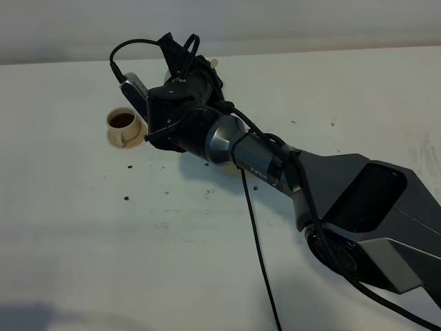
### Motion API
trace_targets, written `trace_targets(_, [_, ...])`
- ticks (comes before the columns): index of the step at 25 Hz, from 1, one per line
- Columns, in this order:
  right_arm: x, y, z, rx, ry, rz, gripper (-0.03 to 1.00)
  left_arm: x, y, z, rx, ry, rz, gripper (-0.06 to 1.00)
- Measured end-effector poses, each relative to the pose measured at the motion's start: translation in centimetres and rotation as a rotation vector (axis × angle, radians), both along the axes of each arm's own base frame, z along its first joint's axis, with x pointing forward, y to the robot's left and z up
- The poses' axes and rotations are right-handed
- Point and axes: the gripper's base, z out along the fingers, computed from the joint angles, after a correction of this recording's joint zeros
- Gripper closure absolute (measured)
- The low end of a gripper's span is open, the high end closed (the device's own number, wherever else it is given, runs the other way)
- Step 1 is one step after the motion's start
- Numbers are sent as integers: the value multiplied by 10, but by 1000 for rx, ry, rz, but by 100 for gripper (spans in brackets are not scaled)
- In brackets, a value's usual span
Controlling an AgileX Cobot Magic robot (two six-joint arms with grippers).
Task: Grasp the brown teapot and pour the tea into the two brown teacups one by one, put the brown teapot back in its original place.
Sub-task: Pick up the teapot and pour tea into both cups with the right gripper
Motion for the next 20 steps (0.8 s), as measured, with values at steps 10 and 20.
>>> trace_targets(10, [1,1,3,-37,-27,19,85,0,0,0,0,0,0,35])
trace_targets(20, [1,1,5,-83,-48,40,85,0,0,0,0,0,0,35])
